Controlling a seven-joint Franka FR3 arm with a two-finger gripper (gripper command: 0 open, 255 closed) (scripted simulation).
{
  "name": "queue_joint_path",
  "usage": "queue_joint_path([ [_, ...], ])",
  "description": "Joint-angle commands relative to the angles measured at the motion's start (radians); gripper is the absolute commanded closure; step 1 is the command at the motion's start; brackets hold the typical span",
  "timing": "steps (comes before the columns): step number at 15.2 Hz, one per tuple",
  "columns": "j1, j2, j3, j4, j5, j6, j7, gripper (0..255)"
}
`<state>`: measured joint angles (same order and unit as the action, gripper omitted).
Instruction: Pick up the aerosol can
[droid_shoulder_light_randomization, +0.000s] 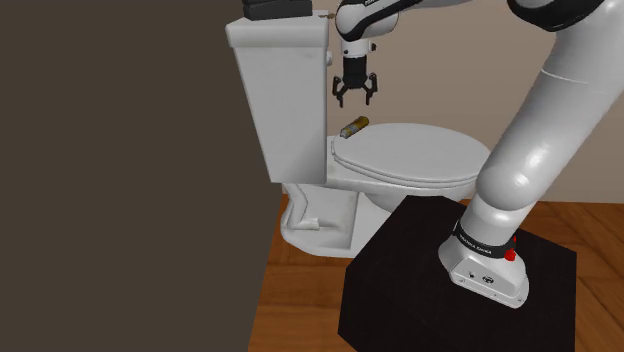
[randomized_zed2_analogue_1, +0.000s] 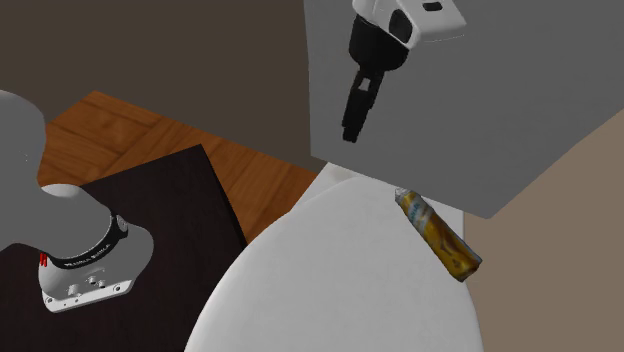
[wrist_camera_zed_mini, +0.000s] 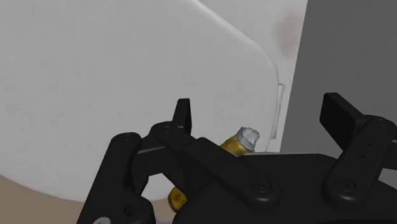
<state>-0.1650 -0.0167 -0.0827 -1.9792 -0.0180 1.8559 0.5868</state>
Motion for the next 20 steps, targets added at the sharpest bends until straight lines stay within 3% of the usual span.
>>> queue_joint_path([
  [1, -0.011, 0.073, -0.01, 0.036, 0.012, 0.149, 0.036, 0],
  [16, -0.145, 0.559, -0.101, 0.402, 0.147, 0.159, 0.245, 0],
  [20, -0.148, 0.582, -0.099, 0.393, 0.153, 0.19, 0.244, 0],
])
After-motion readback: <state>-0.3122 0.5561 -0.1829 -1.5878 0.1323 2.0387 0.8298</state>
